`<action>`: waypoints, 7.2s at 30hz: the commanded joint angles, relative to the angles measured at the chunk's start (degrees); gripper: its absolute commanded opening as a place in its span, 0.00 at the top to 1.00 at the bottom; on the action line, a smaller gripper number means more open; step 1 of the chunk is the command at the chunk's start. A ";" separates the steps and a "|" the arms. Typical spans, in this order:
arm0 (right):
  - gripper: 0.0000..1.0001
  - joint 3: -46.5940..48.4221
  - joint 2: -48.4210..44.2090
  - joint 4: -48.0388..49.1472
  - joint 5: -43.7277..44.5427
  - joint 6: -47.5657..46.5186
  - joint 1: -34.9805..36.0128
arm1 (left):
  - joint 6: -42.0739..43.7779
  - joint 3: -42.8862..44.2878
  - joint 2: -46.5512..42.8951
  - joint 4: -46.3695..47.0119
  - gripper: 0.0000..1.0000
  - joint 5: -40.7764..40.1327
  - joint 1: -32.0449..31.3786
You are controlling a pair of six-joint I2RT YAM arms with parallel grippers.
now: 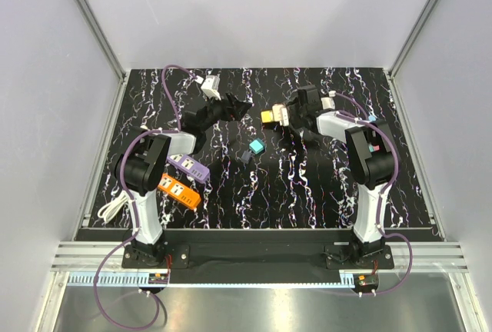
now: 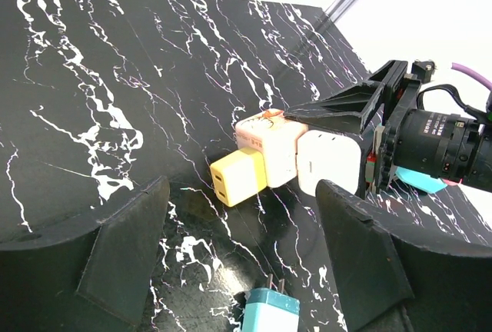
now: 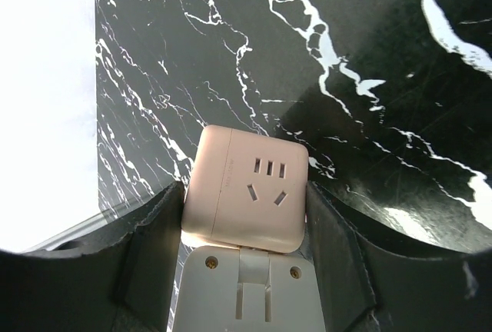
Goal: Pull the plug off the socket
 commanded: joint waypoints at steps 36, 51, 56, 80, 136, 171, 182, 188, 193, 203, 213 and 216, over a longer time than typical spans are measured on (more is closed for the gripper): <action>0.00 -8.51 -14.08 13.33 -11.41 -38.70 -7.62 | 9.28 2.86 -1.75 -5.37 0.26 -6.71 -8.22; 0.00 -9.74 -2.03 24.69 -29.00 -42.05 -14.04 | 9.46 20.24 5.53 -26.27 0.20 -37.22 -22.19; 0.00 -10.44 -2.47 24.86 -29.27 -43.64 -14.57 | 7.34 23.08 7.48 -27.88 0.21 -41.26 -24.57; 0.00 -7.89 3.33 29.95 -37.97 -45.40 -15.27 | 9.63 24.40 8.62 -31.65 0.55 -40.22 -26.24; 0.18 -3.50 10.62 41.65 -56.96 -42.41 -13.07 | 15.08 16.49 3.61 -25.15 0.97 -23.08 -19.30; 1.00 -6.40 5.26 33.92 -43.25 -47.77 -10.70 | 11.39 18.43 1.86 -26.03 1.00 -21.76 -19.47; 1.00 -4.64 4.47 26.71 -37.54 -50.23 -10.35 | 11.65 16.15 -1.39 -24.63 1.00 -21.76 -20.18; 1.00 -3.76 4.30 23.99 -36.83 -51.72 -10.44 | 13.49 12.63 -2.89 -19.70 1.00 -21.50 -20.09; 1.00 -3.41 3.51 21.88 -37.00 -54.71 -10.53 | 13.06 13.06 -2.54 -19.96 1.00 -19.74 -19.74; 1.00 -4.90 3.68 25.81 -40.34 -53.67 -10.79 | 10.07 14.20 -2.81 -19.79 1.00 -18.25 -18.16; 0.52 -7.71 3.16 33.03 -46.05 -47.34 -12.90 | 10.86 13.59 -1.84 -19.61 1.00 -17.89 -18.16; 0.37 -8.77 2.63 34.61 -46.76 -45.40 -14.04 | 11.30 13.50 -1.75 -19.87 1.00 -17.81 -18.16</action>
